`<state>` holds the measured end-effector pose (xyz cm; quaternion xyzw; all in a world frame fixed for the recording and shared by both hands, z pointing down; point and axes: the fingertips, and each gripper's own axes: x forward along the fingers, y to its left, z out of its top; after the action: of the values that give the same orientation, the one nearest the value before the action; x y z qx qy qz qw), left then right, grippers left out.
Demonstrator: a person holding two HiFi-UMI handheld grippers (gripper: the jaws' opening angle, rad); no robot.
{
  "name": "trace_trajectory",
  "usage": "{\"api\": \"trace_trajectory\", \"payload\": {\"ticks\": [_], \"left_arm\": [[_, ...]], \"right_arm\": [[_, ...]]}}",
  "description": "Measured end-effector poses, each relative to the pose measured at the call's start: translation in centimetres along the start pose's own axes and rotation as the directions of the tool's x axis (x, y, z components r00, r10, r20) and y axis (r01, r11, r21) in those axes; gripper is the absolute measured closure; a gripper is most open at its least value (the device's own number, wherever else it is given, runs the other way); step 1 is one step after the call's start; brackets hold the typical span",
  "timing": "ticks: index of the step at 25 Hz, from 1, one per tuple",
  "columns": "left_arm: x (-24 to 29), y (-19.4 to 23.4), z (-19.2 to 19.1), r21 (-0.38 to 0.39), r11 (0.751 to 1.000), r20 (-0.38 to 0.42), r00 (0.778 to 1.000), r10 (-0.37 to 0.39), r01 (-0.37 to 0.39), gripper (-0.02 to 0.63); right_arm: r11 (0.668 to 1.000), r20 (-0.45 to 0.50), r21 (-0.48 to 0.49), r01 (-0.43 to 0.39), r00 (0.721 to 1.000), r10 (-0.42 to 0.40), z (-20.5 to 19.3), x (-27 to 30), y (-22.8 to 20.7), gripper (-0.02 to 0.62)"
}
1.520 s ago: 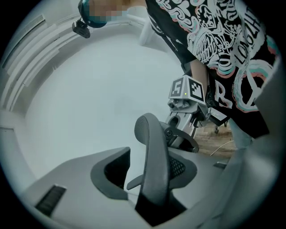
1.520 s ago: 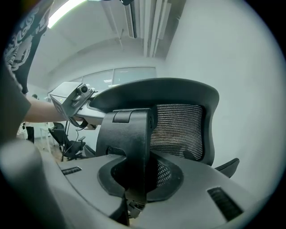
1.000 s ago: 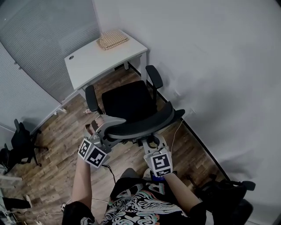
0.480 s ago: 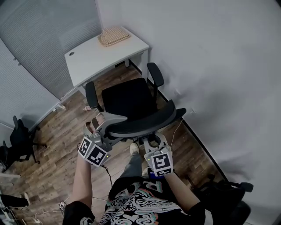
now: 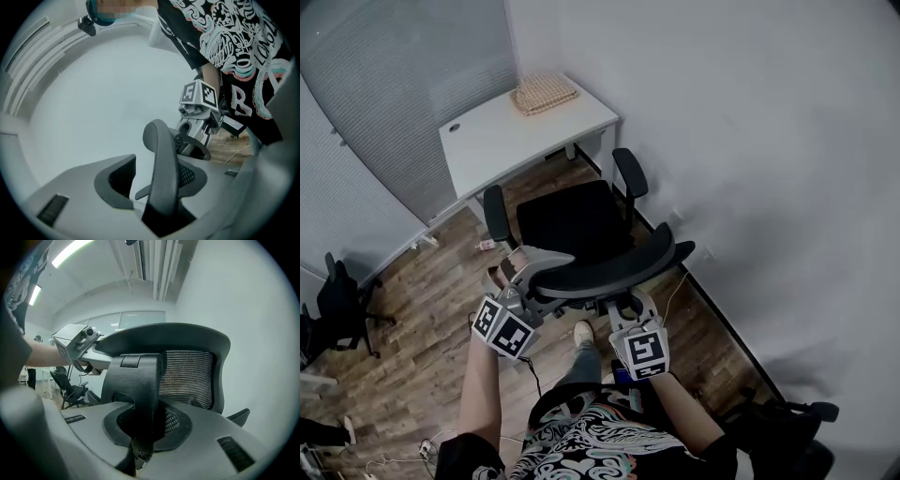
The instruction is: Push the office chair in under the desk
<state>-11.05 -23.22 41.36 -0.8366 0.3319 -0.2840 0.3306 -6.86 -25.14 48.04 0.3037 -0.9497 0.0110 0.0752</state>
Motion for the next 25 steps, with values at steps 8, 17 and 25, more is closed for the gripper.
{"api": "trace_trajectory", "payload": {"ticks": [8,17,25], "left_arm": [[1.3,1.0,-0.8,-0.004,1.000,-0.020,1.000,0.013,-0.013,0.373],[2.8,2.4,-1.6,-0.007,0.999,-0.020,0.999,0.033,-0.033,0.370],[3.8,3.0,-1.5,-0.011,0.999,-0.015,0.999,0.050,-0.050,0.371]], "right_arm": [[1.000,-0.008,-0.006,-0.006,1.000,0.006,-0.5,1.1,-1.9,0.549],[1.000,0.000,-0.015,-0.015,1.000,0.015,-0.1,2.7,-3.6,0.552],[1.000,0.008,-0.020,-0.019,1.000,0.019,0.3,2.9,-5.0,0.554]]}}
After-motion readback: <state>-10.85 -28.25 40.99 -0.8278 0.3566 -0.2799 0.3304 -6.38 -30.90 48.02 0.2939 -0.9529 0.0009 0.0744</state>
